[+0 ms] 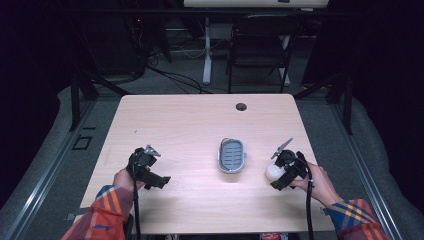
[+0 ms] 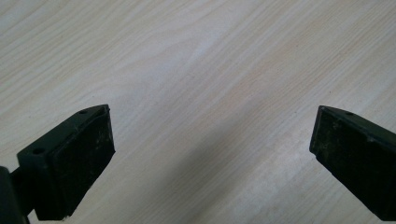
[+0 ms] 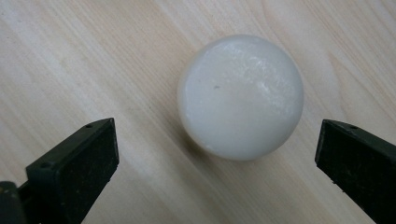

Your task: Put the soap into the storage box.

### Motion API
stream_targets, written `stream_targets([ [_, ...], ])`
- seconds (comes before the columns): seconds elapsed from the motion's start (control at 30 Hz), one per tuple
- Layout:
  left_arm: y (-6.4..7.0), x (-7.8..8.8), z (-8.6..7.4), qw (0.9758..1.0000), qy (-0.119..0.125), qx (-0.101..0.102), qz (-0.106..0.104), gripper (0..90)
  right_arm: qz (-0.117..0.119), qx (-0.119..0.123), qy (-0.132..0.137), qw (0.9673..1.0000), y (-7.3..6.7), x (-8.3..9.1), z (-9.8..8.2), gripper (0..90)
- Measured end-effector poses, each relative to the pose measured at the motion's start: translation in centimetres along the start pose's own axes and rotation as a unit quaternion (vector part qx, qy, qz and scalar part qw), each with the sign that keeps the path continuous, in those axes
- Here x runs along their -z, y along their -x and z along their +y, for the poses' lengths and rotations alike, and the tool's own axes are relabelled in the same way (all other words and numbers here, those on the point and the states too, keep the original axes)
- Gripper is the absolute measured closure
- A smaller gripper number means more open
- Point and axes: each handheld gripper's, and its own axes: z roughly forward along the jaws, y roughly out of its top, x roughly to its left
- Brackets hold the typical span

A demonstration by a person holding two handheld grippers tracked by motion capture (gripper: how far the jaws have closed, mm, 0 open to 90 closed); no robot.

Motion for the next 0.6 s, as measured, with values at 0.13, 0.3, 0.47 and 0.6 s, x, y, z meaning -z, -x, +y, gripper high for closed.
stream_targets([
  [0.13,0.0,0.0,0.0,1.0,-0.002,-0.001,-0.003,0.0,-0.003,0.001,-0.001,1.0,0.1,-0.2,0.3,0.0],
  [0.3,0.0,-0.1,0.0,1.0,-0.003,-0.001,-0.004,0.0,0.004,-0.007,0.0,1.0,0.4,-0.7,1.0,0.0],
  [0.47,0.0,0.0,0.0,1.0,-0.003,-0.001,-0.004,0.0,0.002,-0.006,-0.007,1.0,0.5,-1.0,1.3,0.0],
  [0.6,0.1,0.1,0.0,1.0,-0.001,-0.003,-0.001,0.0,0.003,-0.004,-0.013,0.9999,0.6,-1.1,1.4,2.6],
])
